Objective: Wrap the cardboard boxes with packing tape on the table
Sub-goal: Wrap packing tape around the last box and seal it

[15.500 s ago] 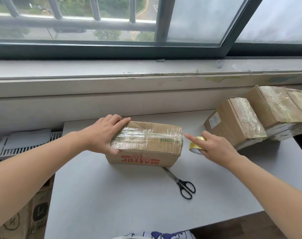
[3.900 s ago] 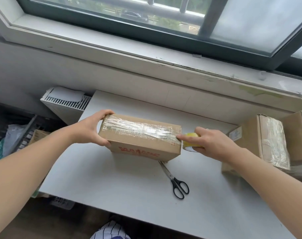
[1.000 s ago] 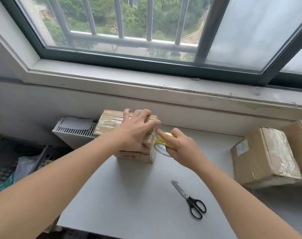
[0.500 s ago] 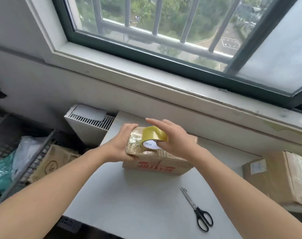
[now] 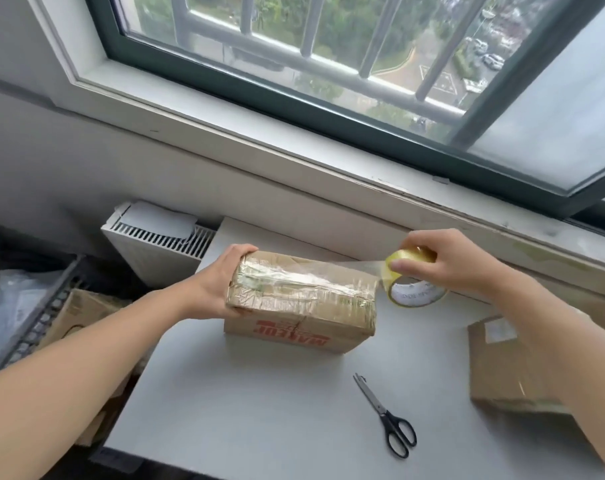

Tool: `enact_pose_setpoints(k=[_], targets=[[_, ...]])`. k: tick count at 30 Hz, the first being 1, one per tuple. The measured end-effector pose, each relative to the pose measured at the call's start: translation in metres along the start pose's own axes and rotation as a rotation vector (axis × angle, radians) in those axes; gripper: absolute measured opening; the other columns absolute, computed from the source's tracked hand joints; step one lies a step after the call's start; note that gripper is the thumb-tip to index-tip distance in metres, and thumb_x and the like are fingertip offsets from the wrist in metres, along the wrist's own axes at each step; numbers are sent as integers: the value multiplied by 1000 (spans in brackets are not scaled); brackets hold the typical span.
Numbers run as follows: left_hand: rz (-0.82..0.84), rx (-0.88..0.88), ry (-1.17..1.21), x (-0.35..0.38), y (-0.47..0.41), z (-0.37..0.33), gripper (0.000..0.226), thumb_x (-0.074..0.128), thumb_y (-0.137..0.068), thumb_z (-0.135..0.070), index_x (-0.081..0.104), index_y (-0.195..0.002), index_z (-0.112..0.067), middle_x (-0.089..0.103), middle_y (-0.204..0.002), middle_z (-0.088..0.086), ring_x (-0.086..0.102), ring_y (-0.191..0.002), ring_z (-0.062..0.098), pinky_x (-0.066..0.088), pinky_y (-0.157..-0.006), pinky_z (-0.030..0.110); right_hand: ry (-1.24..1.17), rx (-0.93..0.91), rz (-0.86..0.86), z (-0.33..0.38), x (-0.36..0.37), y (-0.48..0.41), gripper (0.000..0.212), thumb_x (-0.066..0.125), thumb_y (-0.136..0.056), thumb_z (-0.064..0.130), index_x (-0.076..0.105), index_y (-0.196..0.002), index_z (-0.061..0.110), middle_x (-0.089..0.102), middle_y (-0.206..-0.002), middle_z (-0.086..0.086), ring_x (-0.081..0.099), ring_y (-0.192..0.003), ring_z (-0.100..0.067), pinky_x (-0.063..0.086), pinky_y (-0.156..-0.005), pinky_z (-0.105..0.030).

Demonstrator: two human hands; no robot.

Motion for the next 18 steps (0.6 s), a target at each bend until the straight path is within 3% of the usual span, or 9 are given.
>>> enact_pose_setpoints(k=[3, 8, 15, 18], targets=[[14, 11, 6, -1, -3, -1, 116, 97, -63, -34, 20, -150, -36, 34, -139, -22, 45, -128, -4, 41, -105, 15, 85, 53, 85, -19, 17, 7, 60, 56, -74, 81, 58, -77, 21, 58, -66, 3, 52, -62, -12, 38, -58, -29], [30, 11, -5, -3, -1, 0, 118, 99, -60, -38, 17, -145, -47, 38, -139, -20, 49, -128, -1, 44, -103, 16, 31, 166, 87, -59, 27, 21, 56, 66, -84, 67, 54, -70, 14, 57, -68, -9, 46, -56, -8, 35, -57, -30], [48, 4, -17, -3, -4, -3, 118, 99, -61, -33, 16, -144, -49, 38, -139, -23, 48, -127, -4, 42, -97, 8, 8, 303, 58, -88, 59, 33, 57, 63, -87, 66, 53, -69, 13, 53, -62, -1, 52, -63, -17, 39, -60, -34], [57, -2, -12, -3, -4, -3, 119, 100, -60, -33, 18, -145, -48, 40, -140, -18, 50, -128, 0, 45, -100, 13, 14, 317, 33, -96, 76, 35, 57, 60, -90, 64, 51, -69, 12, 54, -63, -4, 55, -66, -21, 42, -61, -39]])
Point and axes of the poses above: each hand's wrist, its own y-axis away from the middle knuckle, its own x-axis out of the palm, z = x × y, the point moved 3 cm from there along -y, towards the middle knuckle
